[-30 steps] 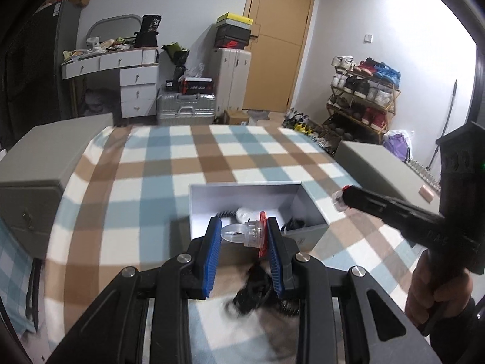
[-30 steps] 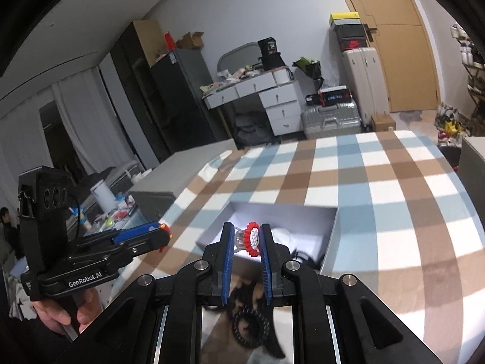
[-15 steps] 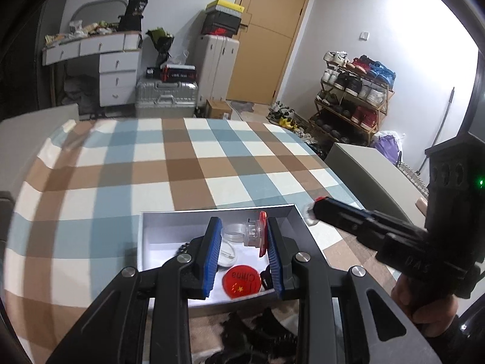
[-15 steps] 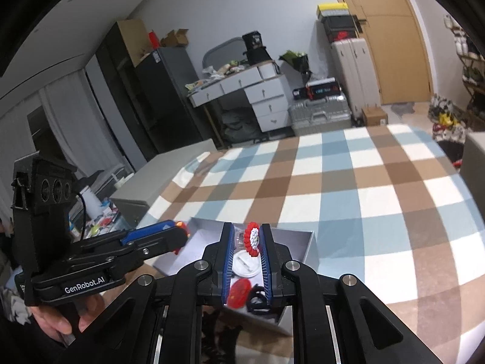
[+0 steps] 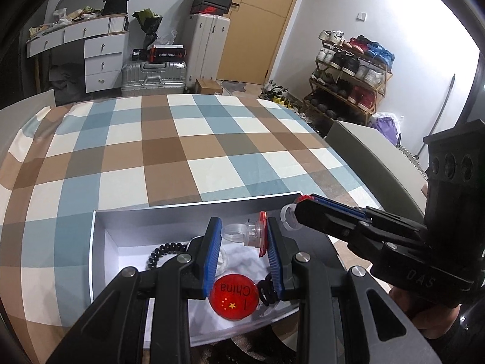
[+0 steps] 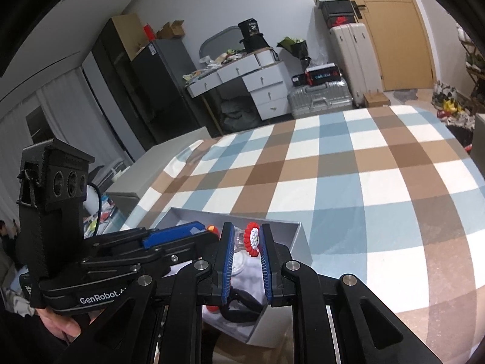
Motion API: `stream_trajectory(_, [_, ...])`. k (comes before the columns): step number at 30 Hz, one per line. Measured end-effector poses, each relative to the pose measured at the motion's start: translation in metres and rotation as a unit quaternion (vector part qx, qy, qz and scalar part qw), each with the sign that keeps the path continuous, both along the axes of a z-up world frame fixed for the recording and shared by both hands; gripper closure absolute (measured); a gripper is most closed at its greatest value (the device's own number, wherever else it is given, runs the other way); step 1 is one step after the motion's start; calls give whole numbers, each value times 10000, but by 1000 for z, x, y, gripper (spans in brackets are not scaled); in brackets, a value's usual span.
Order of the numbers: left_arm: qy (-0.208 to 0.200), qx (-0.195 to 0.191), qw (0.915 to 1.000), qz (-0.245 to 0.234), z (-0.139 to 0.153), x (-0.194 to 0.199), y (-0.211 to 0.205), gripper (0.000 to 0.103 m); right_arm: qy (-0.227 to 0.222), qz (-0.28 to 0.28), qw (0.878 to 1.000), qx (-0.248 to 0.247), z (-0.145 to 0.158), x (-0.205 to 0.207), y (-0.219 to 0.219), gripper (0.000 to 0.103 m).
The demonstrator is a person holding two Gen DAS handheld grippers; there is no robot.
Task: Organize jewelry
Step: 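Lower both rings into the grey box and open both tools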
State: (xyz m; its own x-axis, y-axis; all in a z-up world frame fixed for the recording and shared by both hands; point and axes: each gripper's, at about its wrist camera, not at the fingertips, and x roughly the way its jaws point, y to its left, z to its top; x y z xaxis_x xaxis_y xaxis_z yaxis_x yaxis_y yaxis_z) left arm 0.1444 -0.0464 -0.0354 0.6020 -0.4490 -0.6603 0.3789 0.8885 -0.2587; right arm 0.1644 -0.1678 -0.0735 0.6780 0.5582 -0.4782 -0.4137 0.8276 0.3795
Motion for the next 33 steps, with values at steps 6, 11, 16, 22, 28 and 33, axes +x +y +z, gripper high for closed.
stream_trajectory(6, [41,8,10000,-48,-2,0,-1,80,64,29,10000,-22,-4,2,1,87])
stream_trajectory(11, [53,-9,9999,-114,-3,4,-3,80,213,-19,9997,74,-9,6,-1,87])
stream_trajectory(16, [58,-60,9998,-162,-3,6,-3,79,255,6,9996,106,-9,8,-2,85])
stream_trajectory(22, [-19,-104,9999,-130,2,4,0,62,218,-89,9996,141,-6,4,-4,78])
stream_trajectory(28, [-137,-39,9999,17,8,-4,8,52,35,-247,9995,216,3,-13,-16,63])
stream_trajectory(33, [-249,-27,9990,373,13,-15,26,48,-313,-439,9981,314,15,-36,-27,45])
